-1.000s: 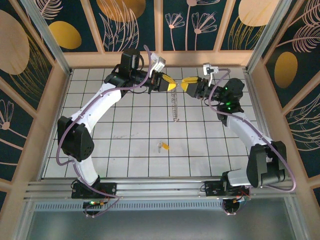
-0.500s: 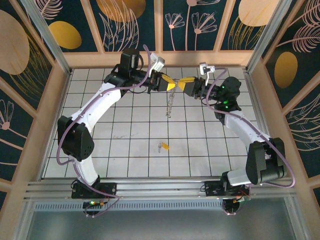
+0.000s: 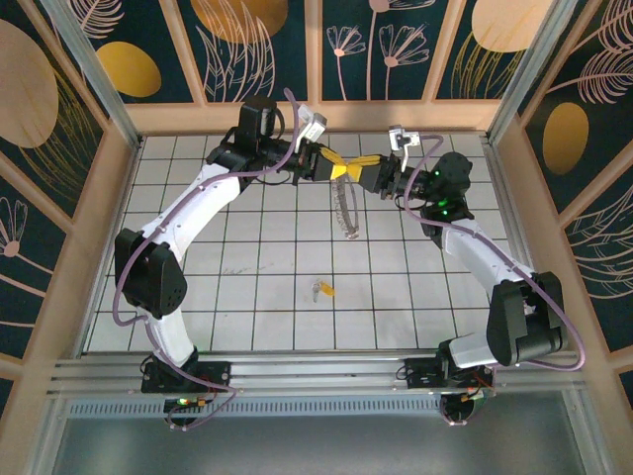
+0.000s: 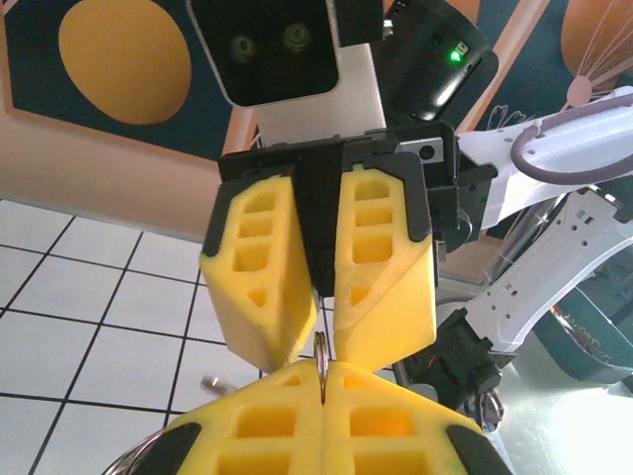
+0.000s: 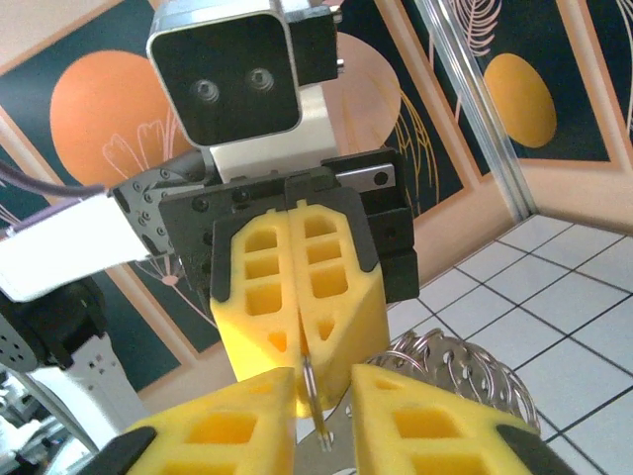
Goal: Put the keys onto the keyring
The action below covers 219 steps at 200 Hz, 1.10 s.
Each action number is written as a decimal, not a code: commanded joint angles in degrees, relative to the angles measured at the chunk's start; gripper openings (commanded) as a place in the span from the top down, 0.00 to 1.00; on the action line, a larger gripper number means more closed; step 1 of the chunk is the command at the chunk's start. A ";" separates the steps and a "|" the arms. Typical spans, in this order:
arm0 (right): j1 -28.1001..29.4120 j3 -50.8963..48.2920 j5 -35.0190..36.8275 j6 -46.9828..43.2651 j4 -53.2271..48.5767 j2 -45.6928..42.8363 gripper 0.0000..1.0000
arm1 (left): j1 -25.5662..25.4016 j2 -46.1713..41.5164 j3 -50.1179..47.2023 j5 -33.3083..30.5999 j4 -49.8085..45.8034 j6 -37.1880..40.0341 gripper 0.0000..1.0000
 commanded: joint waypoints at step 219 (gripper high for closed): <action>-1.35 -1.44 2.26 -3.63 -0.89 -3.65 1.00 | -0.23 -0.84 0.73 -2.45 5.57 -3.16 0.90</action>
